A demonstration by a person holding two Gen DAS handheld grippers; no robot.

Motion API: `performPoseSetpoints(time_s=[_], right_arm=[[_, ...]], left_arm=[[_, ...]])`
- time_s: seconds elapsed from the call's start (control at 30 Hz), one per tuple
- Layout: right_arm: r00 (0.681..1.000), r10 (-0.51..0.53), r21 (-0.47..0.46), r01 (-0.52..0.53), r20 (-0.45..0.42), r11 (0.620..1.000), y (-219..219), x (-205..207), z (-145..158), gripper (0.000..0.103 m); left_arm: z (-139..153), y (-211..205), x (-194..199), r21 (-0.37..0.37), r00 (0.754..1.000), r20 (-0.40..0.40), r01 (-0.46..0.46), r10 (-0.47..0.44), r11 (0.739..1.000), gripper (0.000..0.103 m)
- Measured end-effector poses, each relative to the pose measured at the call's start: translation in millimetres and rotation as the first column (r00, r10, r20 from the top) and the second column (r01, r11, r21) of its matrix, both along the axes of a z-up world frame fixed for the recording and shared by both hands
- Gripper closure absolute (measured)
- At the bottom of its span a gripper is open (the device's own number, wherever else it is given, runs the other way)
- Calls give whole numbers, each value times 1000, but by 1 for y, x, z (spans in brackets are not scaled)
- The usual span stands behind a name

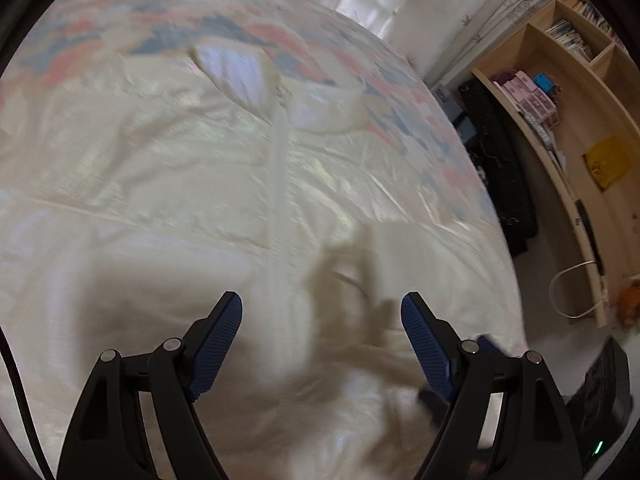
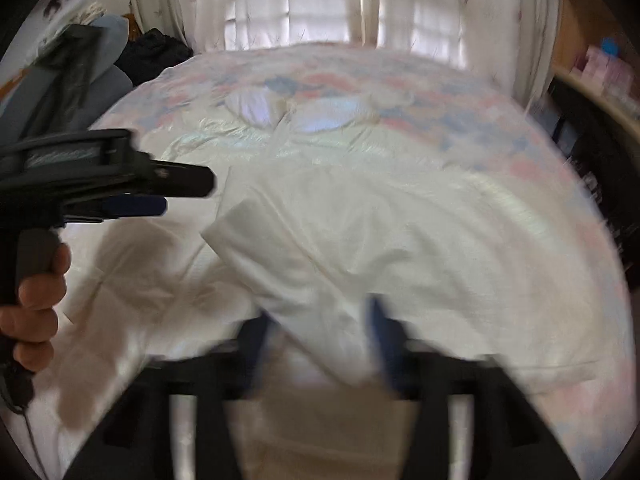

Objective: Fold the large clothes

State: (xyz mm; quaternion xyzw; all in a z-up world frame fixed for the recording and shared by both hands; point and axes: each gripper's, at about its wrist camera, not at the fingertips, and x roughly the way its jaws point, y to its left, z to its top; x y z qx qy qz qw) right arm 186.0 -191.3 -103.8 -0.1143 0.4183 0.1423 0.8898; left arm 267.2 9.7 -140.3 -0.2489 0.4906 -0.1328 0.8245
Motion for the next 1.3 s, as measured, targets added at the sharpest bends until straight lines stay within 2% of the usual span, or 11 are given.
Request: performPoseSetpoints(time_s=[0.03,0.13,0.37,0.4,0.47,0.5,0.6,0.8,0.9,1.13,1.3], right_arm=[[999,5,-28,-4,37,1000,4,-1,-4,4],[997,32,-77,-26,76,997,9,-5,-7,4],[999,-23,86,20,32,996,-20,-9,4,4],[999,-35,126,33,13,992,-29,-10,5,4],[999,-52,175,53,-12,983,-38,-7,3,4],[998,-61,202,66,-29,977,-45,-7,3,4],[994,-83,242,96,-65,965,-59,-8,6,8],[992,-123,228,125,-23,966,-89,-9,34,13],[986,-168,234,167,-16,958,-111,-6,45,13],[954,-258,258,290,-151,922,-151,32,17,13],[933,-258,352,337,-252,873,-165,66,0,13]], left_arm=[[-4,-4,3,-25,1000,-10,12,-12,1000,23],[-11,-14,6,-55,999,-30,23,-25,998,23],[-30,-36,6,-73,995,-71,59,-64,996,23],[-30,-42,5,-66,995,-64,68,-72,995,28],[-31,-51,6,-50,994,-63,89,-92,995,60],[-29,-59,7,-23,993,-64,97,-98,995,87],[-3,-78,8,108,993,17,111,-113,988,98],[107,-70,8,297,950,294,15,-107,955,99],[123,-45,10,360,943,325,-47,-78,932,99],[26,15,23,505,996,86,-70,31,861,88],[3,43,18,383,991,42,-134,128,914,72]])
